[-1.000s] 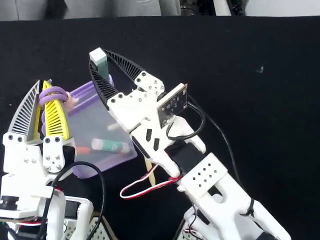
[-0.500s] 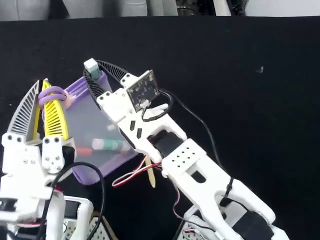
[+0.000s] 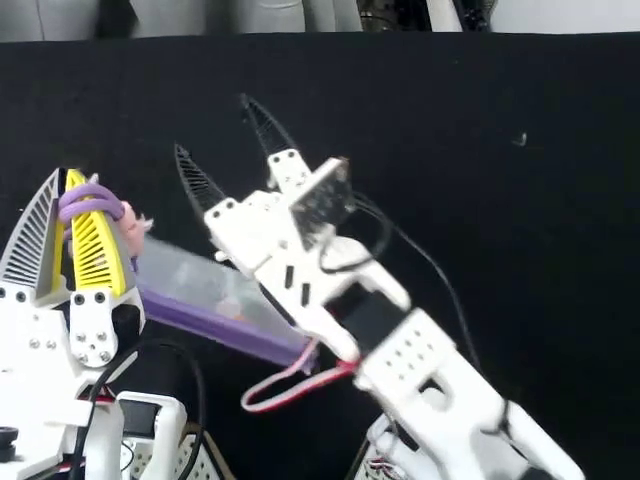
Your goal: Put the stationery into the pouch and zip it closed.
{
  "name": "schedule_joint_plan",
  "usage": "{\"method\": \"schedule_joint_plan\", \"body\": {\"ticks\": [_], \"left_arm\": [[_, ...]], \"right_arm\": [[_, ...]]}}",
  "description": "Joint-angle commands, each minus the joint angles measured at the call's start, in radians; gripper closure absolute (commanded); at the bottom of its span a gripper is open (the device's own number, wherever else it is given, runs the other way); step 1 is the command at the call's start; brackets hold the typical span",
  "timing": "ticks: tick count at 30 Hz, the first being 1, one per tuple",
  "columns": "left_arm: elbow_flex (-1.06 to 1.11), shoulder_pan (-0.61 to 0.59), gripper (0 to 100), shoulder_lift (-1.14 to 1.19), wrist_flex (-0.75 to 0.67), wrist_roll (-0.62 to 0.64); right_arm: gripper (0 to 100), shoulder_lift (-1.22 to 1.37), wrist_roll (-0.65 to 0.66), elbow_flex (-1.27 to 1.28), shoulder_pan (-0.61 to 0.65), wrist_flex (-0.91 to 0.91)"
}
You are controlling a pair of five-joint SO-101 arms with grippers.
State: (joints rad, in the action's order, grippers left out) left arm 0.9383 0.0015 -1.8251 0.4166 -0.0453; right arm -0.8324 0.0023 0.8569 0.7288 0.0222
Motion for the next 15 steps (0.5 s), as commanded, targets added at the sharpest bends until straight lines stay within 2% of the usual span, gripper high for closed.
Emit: {"method": "schedule_joint_plan", "body": {"ticks": [1, 5, 7, 15], "left_arm": [[-0.051, 0.002, 97, 0.0, -0.015, 0.009], [-0.051, -0.001, 97, 0.0, -0.015, 0.009], [-0.044, -0.001, 97, 0.0, -0.015, 0.009], [0.001, -0.001, 97, 0.0, -0.015, 0.009]], "right_arm": [[71.1, -0.176, 0.087, -0.124, -0.048, 0.255], [71.2, -0.209, 0.275, -0.143, -0.124, 0.465], [71.2, -0.209, 0.368, -0.108, -0.169, 0.516], [71.2, -0.209, 0.712, 0.2, -0.252, 0.525]]}}
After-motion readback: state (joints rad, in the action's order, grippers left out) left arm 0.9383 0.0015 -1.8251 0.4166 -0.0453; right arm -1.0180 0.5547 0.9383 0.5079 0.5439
